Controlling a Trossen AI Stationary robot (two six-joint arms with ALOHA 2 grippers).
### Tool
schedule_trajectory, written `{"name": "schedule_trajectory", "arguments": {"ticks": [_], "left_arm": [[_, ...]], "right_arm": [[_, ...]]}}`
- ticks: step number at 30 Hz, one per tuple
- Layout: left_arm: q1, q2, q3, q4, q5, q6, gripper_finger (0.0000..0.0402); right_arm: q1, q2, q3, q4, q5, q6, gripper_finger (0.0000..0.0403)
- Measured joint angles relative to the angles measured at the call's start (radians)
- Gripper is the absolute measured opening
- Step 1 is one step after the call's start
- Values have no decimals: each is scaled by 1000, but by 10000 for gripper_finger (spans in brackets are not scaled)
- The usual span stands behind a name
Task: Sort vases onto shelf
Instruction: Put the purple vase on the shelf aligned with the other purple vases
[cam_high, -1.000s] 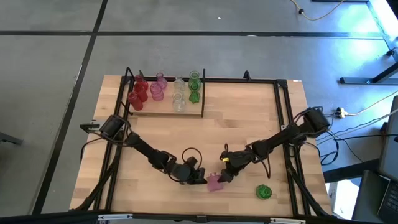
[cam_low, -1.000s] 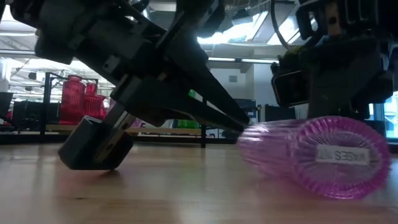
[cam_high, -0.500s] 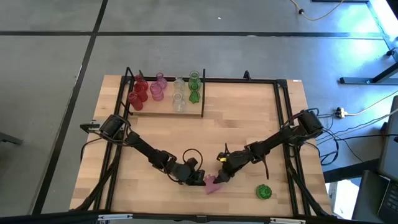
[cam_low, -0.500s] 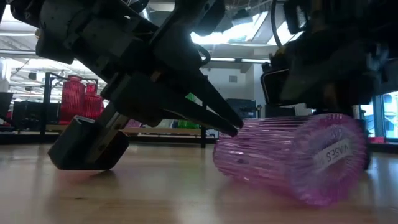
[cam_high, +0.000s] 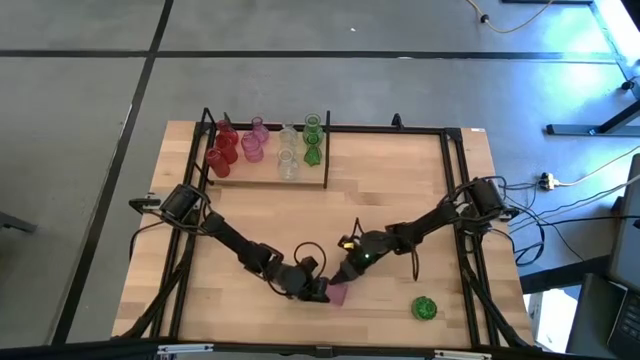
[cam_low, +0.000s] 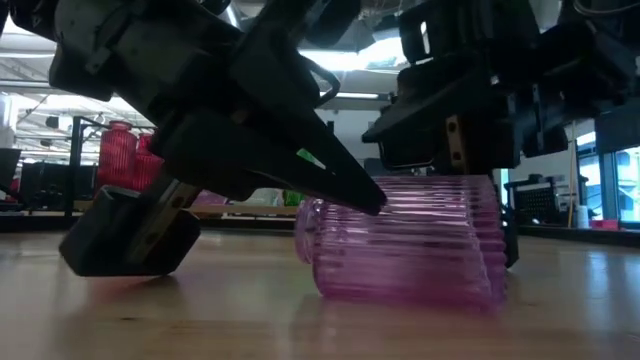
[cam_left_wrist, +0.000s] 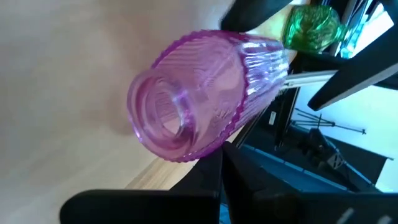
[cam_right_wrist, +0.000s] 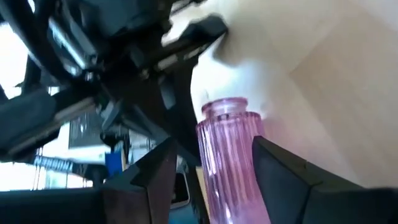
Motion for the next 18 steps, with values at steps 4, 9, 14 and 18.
{"name": "schedule_trajectory", "arguments": {"ticks": [4,9,14,18], "left_arm": [[0,0,2,-15,4,4,1],[0,0,2,-22,4,3,0],[27,0,2,-52,-152,-19,0],[72,2,1,-36,-209,0,0]], "right_arm": [[0,1,3,0,-78,-25,193],[3,2,3,-5,-162,-29,193],[22,6,42,-29,-239,-58,193],[18,30,102,-89,-182,-78,193]]}}
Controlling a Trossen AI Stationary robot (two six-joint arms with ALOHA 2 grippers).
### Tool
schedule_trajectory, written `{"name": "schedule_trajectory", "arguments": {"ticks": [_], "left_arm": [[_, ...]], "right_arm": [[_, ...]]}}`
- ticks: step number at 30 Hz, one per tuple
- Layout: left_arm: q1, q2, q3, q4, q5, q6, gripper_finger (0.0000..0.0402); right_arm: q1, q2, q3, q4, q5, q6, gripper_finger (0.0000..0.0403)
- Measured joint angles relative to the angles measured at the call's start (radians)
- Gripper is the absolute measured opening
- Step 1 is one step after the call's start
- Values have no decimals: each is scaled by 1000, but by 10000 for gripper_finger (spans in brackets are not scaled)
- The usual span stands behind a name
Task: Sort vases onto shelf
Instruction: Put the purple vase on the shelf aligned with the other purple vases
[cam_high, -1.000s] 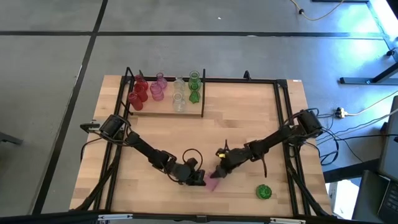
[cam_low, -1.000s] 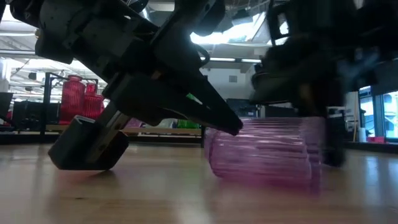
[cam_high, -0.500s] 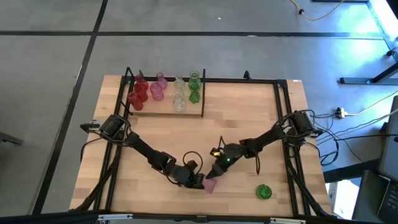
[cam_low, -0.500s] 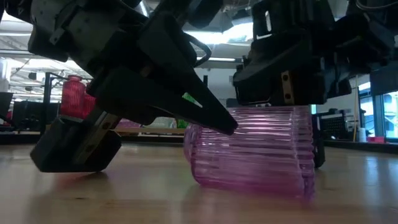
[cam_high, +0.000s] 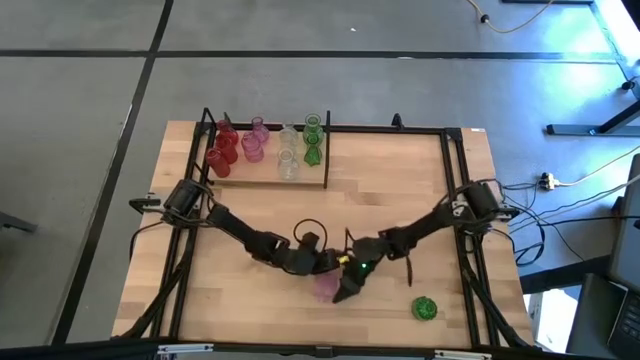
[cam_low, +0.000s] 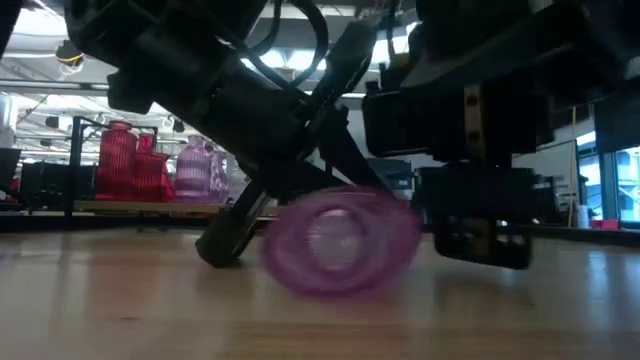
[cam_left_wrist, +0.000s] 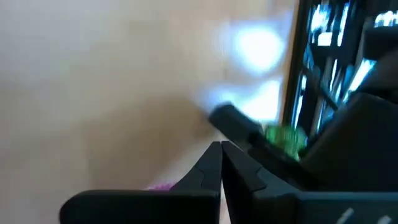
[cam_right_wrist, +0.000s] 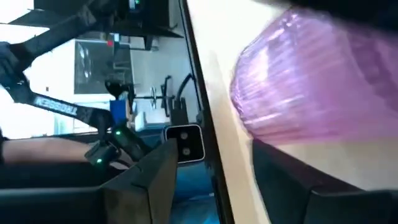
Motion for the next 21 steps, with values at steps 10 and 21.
{"name": "schedule_trajectory", "arguments": {"ticks": [10,21], "left_arm": [[-17,-1,6,-43,22,18,0],[-95,-150,-9,-456,-222,17,0]], "right_arm": [[-4,7,16,-72,15,11,193],[-4,-10,14,-77,14,18,193]]}}
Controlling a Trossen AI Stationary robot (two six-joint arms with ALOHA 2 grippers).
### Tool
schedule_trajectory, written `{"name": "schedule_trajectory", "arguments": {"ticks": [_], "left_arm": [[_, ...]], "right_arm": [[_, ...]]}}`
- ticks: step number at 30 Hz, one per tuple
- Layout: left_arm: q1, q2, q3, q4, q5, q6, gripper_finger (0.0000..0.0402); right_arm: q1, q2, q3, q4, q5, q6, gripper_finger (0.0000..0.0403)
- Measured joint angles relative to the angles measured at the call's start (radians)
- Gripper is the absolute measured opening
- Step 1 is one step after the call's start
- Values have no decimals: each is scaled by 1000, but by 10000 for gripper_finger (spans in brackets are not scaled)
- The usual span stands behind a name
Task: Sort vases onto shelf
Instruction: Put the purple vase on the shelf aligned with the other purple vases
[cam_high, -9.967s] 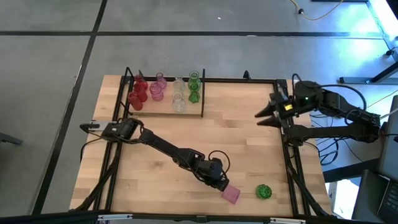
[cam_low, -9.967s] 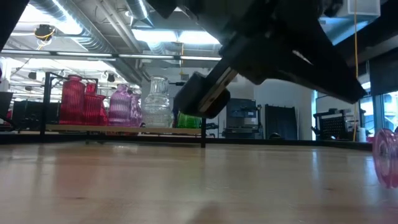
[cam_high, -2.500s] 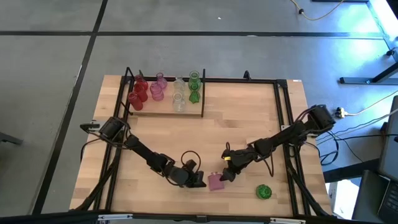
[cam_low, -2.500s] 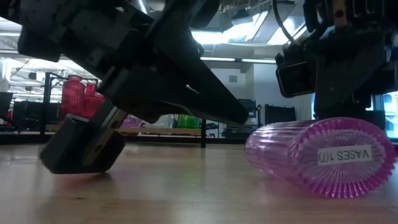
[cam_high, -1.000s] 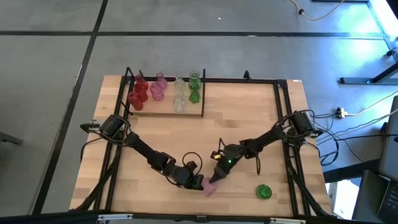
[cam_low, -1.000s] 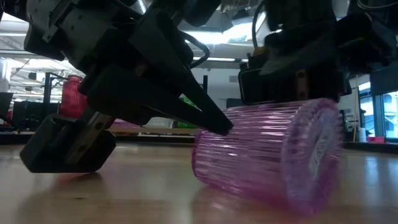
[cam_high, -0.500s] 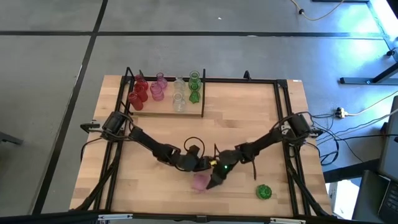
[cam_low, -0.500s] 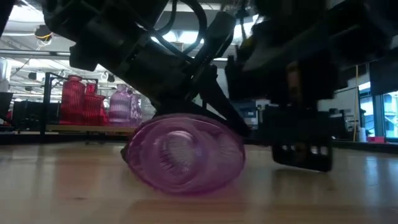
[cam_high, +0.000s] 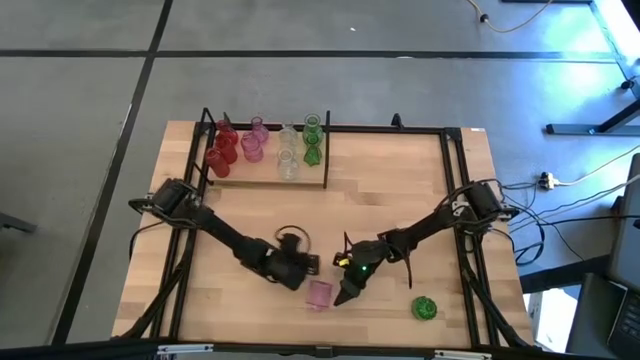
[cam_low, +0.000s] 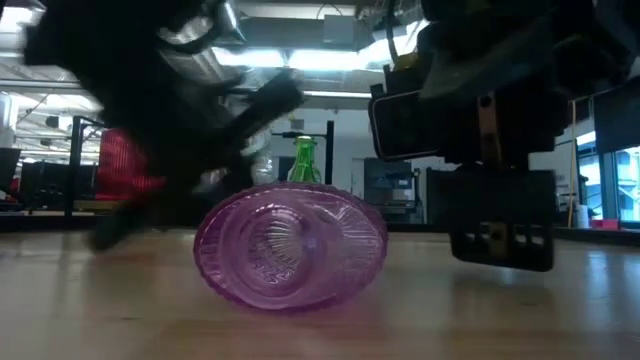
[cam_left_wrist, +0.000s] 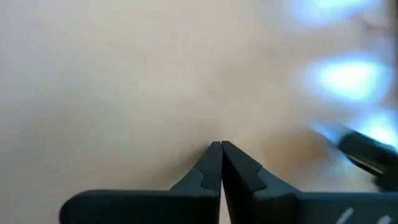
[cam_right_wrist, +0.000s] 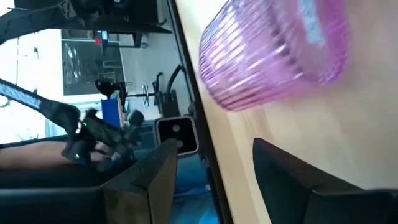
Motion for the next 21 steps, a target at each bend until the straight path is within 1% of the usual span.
{"name": "schedule_trajectory", "arguments": {"ticks": [1,3,6,8,10,12,15,19,21], "left_arm": [[-13,-30,-6,-80,-34,-2,0],[-44,-101,-2,-166,-86,-4,0],[-106,-194,6,-179,-124,35,0],[-152,-210,3,-163,-118,68,0],[-204,-216,2,-120,-117,67,0],[-261,-217,5,-73,-117,33,0],[-332,-187,5,20,-138,24,0],[-374,-144,9,217,-156,107,0],[-376,-110,8,288,-151,145,0]], "right_arm": [[1,0,0,2,-2,3,193],[1,-4,0,2,-3,5,193],[-3,-29,-1,-2,9,-14,193],[-14,-48,0,-31,14,-38,193],[-26,-66,0,-95,31,-71,193],[-39,-77,0,-133,42,-99,193],[-61,-87,0,-130,46,-125,193],[-94,-90,0,-121,45,-165,193],[-107,-92,0,-121,44,-193,193]]}}
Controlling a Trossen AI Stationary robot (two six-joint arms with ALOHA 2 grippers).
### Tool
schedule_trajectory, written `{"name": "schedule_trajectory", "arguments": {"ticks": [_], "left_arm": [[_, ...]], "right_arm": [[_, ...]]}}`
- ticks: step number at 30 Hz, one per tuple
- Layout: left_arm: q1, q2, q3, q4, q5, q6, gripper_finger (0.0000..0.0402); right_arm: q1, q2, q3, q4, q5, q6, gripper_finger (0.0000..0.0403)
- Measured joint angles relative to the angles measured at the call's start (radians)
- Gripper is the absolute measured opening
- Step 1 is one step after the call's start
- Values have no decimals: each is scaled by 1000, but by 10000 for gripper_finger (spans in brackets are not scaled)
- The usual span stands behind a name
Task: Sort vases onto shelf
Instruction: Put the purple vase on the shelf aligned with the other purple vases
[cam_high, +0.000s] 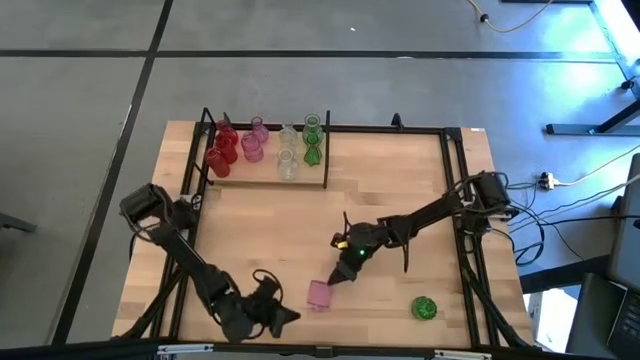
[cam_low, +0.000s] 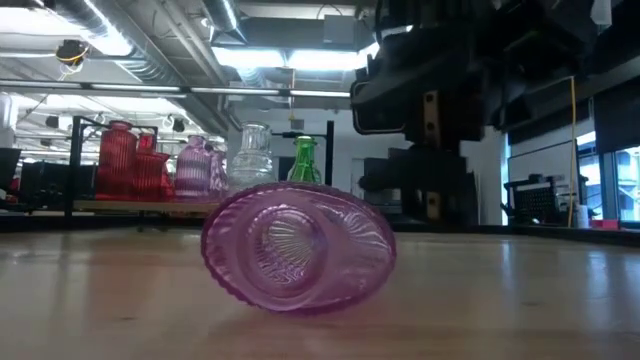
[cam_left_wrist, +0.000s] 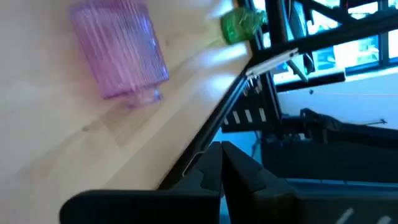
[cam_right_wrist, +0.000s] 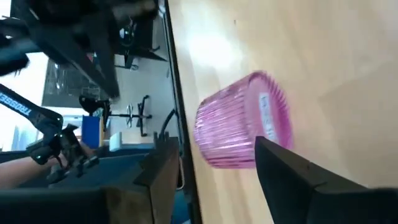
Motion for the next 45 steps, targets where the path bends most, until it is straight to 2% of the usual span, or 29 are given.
{"name": "schedule_trajectory", "arguments": {"ticks": [3,5,8,12,14,17,22,30,36,45], "left_arm": [[18,47,-1,80,20,1,0],[38,81,7,116,87,-20,0],[73,157,60,112,215,-21,13],[109,244,143,91,358,-36,55],[117,270,149,72,393,-93,76],[106,274,152,44,346,-166,101],[86,274,153,4,254,-241,121],[140,271,154,-129,283,-382,128],[180,272,153,-151,291,-365,126],[212,274,153,-144,224,-342,126]], "right_arm": [[-15,0,0,-22,13,-31,189],[-15,0,0,-35,32,-58,175],[-14,0,0,-45,60,-84,132],[-12,0,0,-36,63,-100,62],[-13,0,0,-30,69,-107,30],[-13,0,0,-34,82,-115,5],[-13,4,0,-44,87,-115,6],[-12,4,0,-44,87,-116,1],[-11,4,0,-58,87,-115,1],[-11,4,0,-65,50,-116,0]]}}
